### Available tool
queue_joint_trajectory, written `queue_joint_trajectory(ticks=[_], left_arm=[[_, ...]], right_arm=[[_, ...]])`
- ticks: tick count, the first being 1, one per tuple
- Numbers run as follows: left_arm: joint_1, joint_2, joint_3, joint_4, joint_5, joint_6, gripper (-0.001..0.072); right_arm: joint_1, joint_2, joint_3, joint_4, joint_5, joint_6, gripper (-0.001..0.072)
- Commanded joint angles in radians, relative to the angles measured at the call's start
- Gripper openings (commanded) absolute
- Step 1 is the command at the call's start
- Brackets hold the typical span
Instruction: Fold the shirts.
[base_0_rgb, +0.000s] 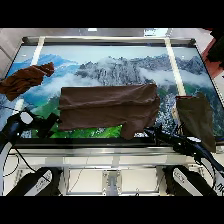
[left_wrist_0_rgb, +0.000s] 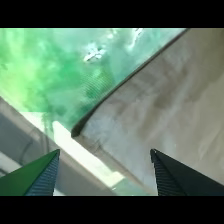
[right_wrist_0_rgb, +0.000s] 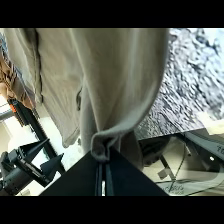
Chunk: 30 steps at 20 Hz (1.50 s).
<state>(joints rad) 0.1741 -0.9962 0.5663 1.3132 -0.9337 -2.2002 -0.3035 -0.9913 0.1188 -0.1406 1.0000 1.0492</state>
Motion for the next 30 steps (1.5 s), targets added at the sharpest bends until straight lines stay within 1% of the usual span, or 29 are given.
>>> queue_joint_trajectory(ticks=[1, 5, 7, 9, 11, 15, 16, 17, 19, 20, 21, 23, 24, 25, 26, 27, 28, 30], left_arm=[[0.0, -0.028, -0.007, -0.035, 0.018, -0.041, 0.0636], [0.0, -0.047, -0.008, -0.039, 0.025, -0.042, 0.0636], [0.0, -0.062, -0.008, -0.036, 0.024, -0.048, 0.0634], [0.0, -0.087, -0.008, -0.043, 0.022, -0.053, 0.0571], [0.0, -0.116, -0.008, -0.065, 0.028, -0.051, 0.0571], [0.0, -0.122, -0.007, -0.061, 0.061, -0.051, 0.057], [0.0, -0.122, -0.007, -0.061, 0.066, -0.051, 0.0532], [0.0, -0.122, -0.007, -0.061, 0.071, -0.051, 0.0358], [0.0, -0.122, -0.005, -0.061, 0.079, -0.051, 0.0043], [0.0, -0.122, -0.002, -0.064, 0.08, -0.048, 0.0011], [0.0, -0.121, 0.006, -0.064, 0.076, -0.031, 0.0011], [0.001, -0.119, 0.057, -0.063, 0.05, 0.069, 0.001], [0.001, -0.113, 0.098, -0.059, 0.023, 0.129, 0.001], [0.001, -0.102, 0.139, -0.056, -0.009, 0.193, 0.001], [0.001, -0.086, 0.181, -0.048, -0.047, 0.275, 0.001], [0.0, -0.071, 0.212, -0.031, -0.085, 0.325, 0.001], [0.001, -0.052, 0.235, -0.008, -0.128, 0.351, 0.0011], [0.001, -0.002, 0.246, 0.039, -0.19, 0.4, 0.001]], right_arm=[[-0.001, 0.0, 0.0, 0.001, 0.008, -0.003, 0.0032], [-0.001, 0.0, 0.0, 0.017, 0.008, -0.004, 0.0032], [-0.001, 0.0, 0.0, 0.029, 0.008, -0.021, 0.0032], [0.0, 0.0, 0.0, 0.044, 0.009, -0.037, 0.0033], [-0.001, 0.0, 0.0, 0.048, 0.009, -0.037, 0.0032], [-0.001, 0.0, 0.0, 0.048, 0.01, -0.037, 0.0032], [0.0, 0.0, 0.0, 0.05, 0.01, -0.037, 0.0032], [-0.001, 0.0, 0.0, 0.052, 0.011, -0.037, 0.0032], [-0.001, 0.0, 0.0, 0.06, 0.017, -0.038, 0.0032], [-0.002, 0.0, 0.0, 0.074, 0.024, -0.054, 0.0032], [-0.003, 0.0, 0.0, 0.098, 0.033, -0.07, 0.0032], [-0.003, 0.001, 0.0, 0.166, 0.064, -0.11, 0.0031], [-0.003, 0.001, 0.003, 0.18, 0.08, -0.112, 0.0031], [-0.003, 0.001, 0.014, 0.163, 0.099, -0.112, 0.0031], [-0.002, 0.001, 0.031, 0.119, 0.118, -0.112, 0.0031], [-0.002, 0.001, 0.046, 0.071, 0.139, -0.111, 0.003], [-0.002, 0.001, 0.058, 0.027, 0.17, -0.111, 0.003], [-0.002, 0.003, 0.068, 0.003, 0.23, -0.111, 0.003]])
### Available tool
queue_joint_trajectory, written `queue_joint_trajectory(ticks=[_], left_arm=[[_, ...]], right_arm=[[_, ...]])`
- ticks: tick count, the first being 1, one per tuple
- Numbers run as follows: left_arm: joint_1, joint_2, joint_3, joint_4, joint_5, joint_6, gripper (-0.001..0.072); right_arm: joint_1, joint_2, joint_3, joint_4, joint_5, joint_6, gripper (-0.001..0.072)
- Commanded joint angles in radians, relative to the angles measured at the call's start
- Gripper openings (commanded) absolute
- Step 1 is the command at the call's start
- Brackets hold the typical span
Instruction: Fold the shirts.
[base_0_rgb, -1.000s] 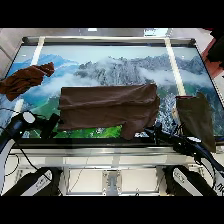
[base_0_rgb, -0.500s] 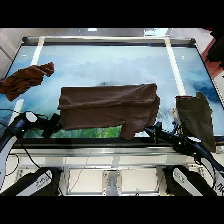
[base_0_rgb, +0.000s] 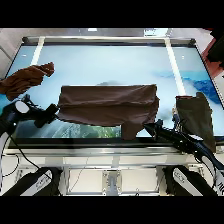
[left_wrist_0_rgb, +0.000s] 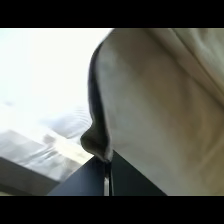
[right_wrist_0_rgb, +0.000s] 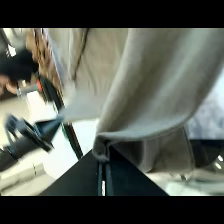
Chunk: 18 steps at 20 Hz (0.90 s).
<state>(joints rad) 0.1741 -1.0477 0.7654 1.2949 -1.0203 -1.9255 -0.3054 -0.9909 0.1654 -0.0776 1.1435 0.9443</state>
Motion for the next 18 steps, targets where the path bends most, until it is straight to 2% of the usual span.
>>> queue_joint_trajectory(ticks=[1, 4, 6, 8, 10, 12, 15, 18], left_arm=[[0.001, 0.075, 0.047, 0.095, -0.127, 0.147, 0.0011], [0.0, 0.159, 0.053, 0.198, -0.157, 0.154, 0.001], [0.0, 0.177, 0.095, 0.16, -0.141, 0.168, 0.001], [-0.001, 0.177, 0.149, 0.068, -0.05, 0.196, 0.001], [-0.002, 0.175, 0.195, 0.006, 0.061, 0.206, 0.0009], [-0.002, 0.148, 0.238, 0.006, 0.065, 0.215, 0.0009], [-0.002, 0.076, 0.269, 0.003, 0.06, 0.234, 0.0009], [-0.003, -0.01, 0.282, 0.003, 0.067, 0.257, 0.0009]], right_arm=[[0.0, 0.008, 0.029, -0.075, 0.111, -0.003, 0.0029], [0.0, 0.062, 0.085, -0.14, 0.145, 0.014, 0.0028], [0.002, 0.113, 0.165, -0.206, 0.118, 0.065, 0.0028], [0.002, 0.142, 0.263, -0.269, 0.085, 0.114, 0.0028], [0.002, 0.142, 0.361, -0.282, 0.043, 0.114, 0.0028], [0.013, 0.142, 0.446, -0.283, -0.044, 0.114, 0.0027], [0.098, 0.09, 0.562, -0.323, -0.177, 0.114, 0.0028], [0.195, -0.063, 0.684, -0.476, -0.234, 0.182, 0.0028]])
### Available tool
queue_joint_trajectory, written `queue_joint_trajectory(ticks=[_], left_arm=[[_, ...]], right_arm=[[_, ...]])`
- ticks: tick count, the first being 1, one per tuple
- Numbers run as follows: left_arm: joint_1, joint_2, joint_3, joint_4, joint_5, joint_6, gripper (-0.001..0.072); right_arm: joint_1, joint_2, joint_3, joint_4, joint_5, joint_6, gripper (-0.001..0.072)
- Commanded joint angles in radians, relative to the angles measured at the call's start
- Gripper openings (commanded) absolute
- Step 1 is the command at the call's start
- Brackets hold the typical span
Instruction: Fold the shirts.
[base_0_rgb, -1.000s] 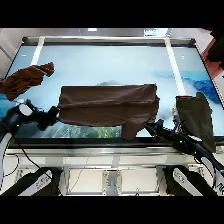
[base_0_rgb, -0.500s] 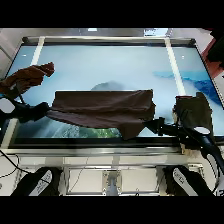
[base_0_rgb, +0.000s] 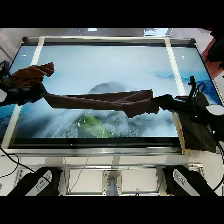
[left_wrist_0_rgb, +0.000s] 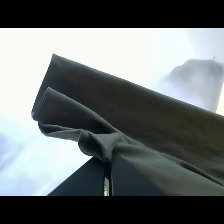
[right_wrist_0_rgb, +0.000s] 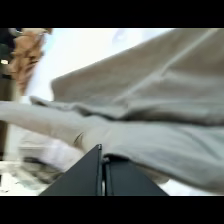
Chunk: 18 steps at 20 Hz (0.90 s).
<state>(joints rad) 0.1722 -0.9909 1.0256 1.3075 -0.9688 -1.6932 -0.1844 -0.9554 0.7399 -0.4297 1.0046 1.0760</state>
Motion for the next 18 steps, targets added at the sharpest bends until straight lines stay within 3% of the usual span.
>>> queue_joint_trajectory(ticks=[1, 5, 10, 18], left_arm=[[-0.008, -0.095, 0.024, -0.005, 0.026, 0.037, 0.0009], [-0.031, -0.221, 0.034, 0.002, 0.172, 0.036, 0.0008], [-0.031, -0.41, 0.104, 0.029, 0.232, 0.018, 0.0008], [-0.032, -0.558, 0.105, 0.031, 0.254, 0.018, 0.0009]], right_arm=[[0.103, -0.161, 0.148, -0.163, -0.117, 0.062, 0.0027], [0.167, -0.395, 0.294, -0.212, -0.192, 0.062, 0.0027], [0.172, -0.636, 0.446, -0.259, -0.204, 0.062, 0.0028], [0.183, -0.807, 0.496, -0.28, -0.242, 0.061, 0.0028]])
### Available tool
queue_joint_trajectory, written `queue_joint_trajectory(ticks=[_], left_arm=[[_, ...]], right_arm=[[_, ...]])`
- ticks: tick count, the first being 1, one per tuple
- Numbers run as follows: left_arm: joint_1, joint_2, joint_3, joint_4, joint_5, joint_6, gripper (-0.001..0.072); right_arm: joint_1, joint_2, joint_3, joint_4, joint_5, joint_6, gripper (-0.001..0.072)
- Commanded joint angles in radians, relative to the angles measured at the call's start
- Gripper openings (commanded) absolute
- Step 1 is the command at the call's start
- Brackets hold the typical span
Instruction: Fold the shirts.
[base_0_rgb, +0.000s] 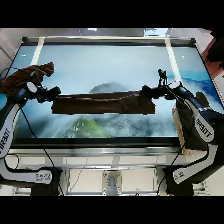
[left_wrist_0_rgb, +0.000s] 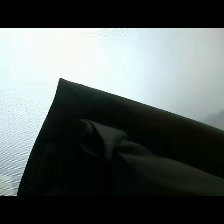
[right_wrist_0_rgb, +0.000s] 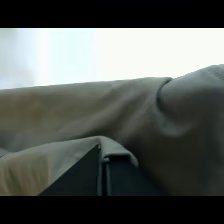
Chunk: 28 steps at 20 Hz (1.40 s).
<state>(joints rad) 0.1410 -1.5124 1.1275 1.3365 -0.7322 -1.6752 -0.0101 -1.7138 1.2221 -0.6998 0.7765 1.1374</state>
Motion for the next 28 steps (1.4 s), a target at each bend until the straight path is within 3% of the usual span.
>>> queue_joint_trajectory(ticks=[1, 5, 6, 7, 8, 12, 13, 15, 17, 19, 21, 23, 26, 27, 28], left_arm=[[-0.001, -0.036, 0.003, -0.005, 0.03, 0.0, 0.0009], [-0.001, -0.035, 0.014, -0.114, 0.029, 0.018, 0.0021], [-0.001, -0.034, 0.033, -0.127, 0.011, 0.043, 0.0082], [0.0, -0.033, 0.061, -0.133, -0.017, 0.068, 0.027], [0.0, -0.033, 0.104, -0.133, -0.058, 0.077, 0.0382], [0.0, -0.033, 0.294, -0.193, -0.203, 0.08, 0.038], [0.0, -0.033, 0.329, -0.24, -0.215, 0.104, 0.038], [-0.001, -0.032, 0.357, -0.388, -0.207, 0.177, 0.038], [-0.015, -0.032, 0.357, -0.586, -0.203, 0.315, 0.038], [-0.073, -0.032, 0.357, -0.653, -0.2, 0.47, 0.0377], [-0.175, -0.033, 0.356, -0.551, -0.174, 0.542, 0.0357], [-0.298, -0.042, 0.356, -0.375, -0.107, 0.502, 0.0334], [-0.461, -0.081, 0.356, -0.158, -0.036, 0.397, 0.0124], [-0.504, -0.101, 0.356, -0.106, -0.039, 0.365, 0.0085], [-0.534, -0.12, 0.356, -0.069, -0.048, 0.332, 0.0066]], right_arm=[[0.013, -0.049, 0.014, -0.011, -0.025, 0.0, 0.0029], [0.023, -0.048, 0.035, 0.034, -0.01, -0.004, 0.0058], [0.017, -0.045, 0.061, 0.042, 0.023, -0.004, 0.0085], [0.009, -0.037, 0.099, 0.048, 0.073, -0.004, 0.0122], [0.001, -0.024, 0.135, 0.049, 0.125, -0.004, 0.0122], [-0.074, 0.081, 0.233, 0.019, 0.296, -0.004, 0.0123], [-0.099, 0.11, 0.238, -0.005, 0.334, -0.003, 0.0161], [-0.151, 0.142, 0.24, -0.029, 0.413, 0.037, 0.0493], [-0.19, 0.145, 0.238, -0.069, 0.48, 0.093, 0.0494], [-0.201, 0.145, 0.236, -0.224, 0.489, 0.169, 0.0495], [-0.2, 0.143, 0.236, -0.372, 0.474, 0.192, 0.0563], [-0.202, 0.129, 0.237, -0.415, 0.437, 0.241, 0.0566], [-0.202, 0.064, 0.237, -0.356, 0.423, 0.217, 0.0579], [-0.202, 0.031, 0.237, -0.33, 0.422, 0.202, 0.067], [-0.202, -0.001, 0.237, -0.301, 0.424, 0.197, 0.069]])
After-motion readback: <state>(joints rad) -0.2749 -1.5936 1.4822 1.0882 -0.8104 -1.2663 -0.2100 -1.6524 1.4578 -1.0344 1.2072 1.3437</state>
